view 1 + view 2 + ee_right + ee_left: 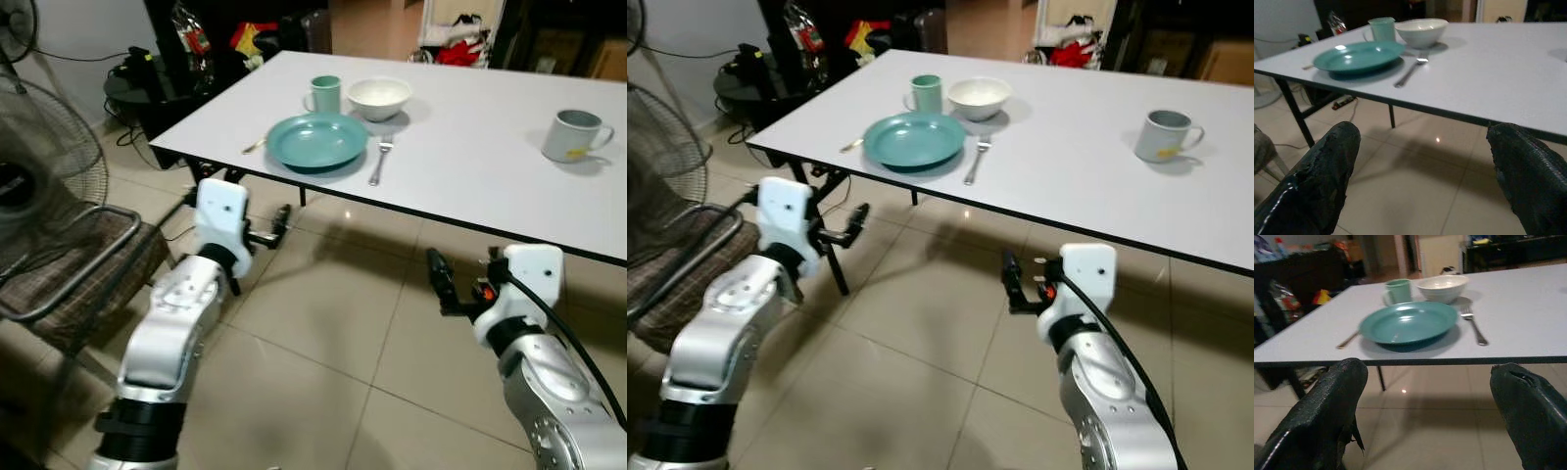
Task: Setting the table
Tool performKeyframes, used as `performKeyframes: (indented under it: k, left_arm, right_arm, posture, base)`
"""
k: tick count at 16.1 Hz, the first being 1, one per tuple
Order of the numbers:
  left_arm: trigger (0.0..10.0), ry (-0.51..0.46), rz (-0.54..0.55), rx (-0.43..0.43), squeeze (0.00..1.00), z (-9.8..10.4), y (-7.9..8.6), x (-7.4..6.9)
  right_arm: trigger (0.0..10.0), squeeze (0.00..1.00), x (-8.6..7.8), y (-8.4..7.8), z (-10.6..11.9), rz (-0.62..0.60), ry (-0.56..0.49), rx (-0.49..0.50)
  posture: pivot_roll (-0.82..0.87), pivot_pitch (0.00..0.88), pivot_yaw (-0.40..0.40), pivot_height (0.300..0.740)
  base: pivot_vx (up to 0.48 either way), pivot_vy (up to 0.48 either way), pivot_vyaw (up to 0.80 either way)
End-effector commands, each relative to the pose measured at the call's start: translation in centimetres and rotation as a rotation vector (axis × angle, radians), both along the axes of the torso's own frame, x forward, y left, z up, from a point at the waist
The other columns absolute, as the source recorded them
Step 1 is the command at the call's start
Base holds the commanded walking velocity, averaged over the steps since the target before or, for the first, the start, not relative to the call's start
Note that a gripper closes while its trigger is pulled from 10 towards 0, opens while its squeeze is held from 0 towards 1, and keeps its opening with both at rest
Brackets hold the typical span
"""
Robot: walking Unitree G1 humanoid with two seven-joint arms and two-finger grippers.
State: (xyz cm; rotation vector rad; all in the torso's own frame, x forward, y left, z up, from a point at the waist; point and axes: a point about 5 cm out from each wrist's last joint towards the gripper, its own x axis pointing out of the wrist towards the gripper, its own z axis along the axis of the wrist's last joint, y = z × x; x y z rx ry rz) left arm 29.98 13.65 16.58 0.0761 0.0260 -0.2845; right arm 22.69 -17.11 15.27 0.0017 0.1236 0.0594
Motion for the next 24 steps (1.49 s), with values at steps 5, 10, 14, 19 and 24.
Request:
performKeyframes:
  k: [5,10,14,19,24]
  left_arm:
    - [10.0,-0.001,-0.004,-0.002,0.00,0.05,-0.30,0.07]
    - [10.0,-0.003,-0.002,-0.004,0.00,0.07,-0.32,0.07]
    - [10.0,-0.007,0.006,-0.005,0.00,0.11,-0.17,0.02]
    - [10.0,-0.011,0.001,-0.002,0.00,0.22,-0.11,0.06]
    - [10.0,-0.034,-0.012,0.000,0.00,0.79,-0.34,0.38]
  right_arm:
    - [10.0,1.00,0.10,-0.03,0.05,0.012,0.007,-0.011]
    - [10.0,1.00,0.22,0.06,0.12,0.031,0.010,-0.020]
    - [10.0,1.00,0.41,0.35,0.13,0.059,0.011,-0.031]
    - [10.0,1.00,0.45,0.61,0.17,0.067,0.007,-0.031]
    - [10.0,1.00,0.53,0.66,0.22,0.059,-0.005,-0.026]
  posture:
    - [-0.08,0.000,0.107,0.740]
    - [-0.08,0.000,0.101,0.740]
    - [-0.07,0.000,0.097,0.740]
    - [-0.07,0.000,0.104,0.740]
    - [-0.06,0.000,0.109,0.740]
  base:
    - [0.000,0.297,0.00]
    - [0.000,0.299,0.10]
    - [0.000,0.300,0.80]
    - [0.000,0.297,0.80]
    - [0.000,0.230,0.80]
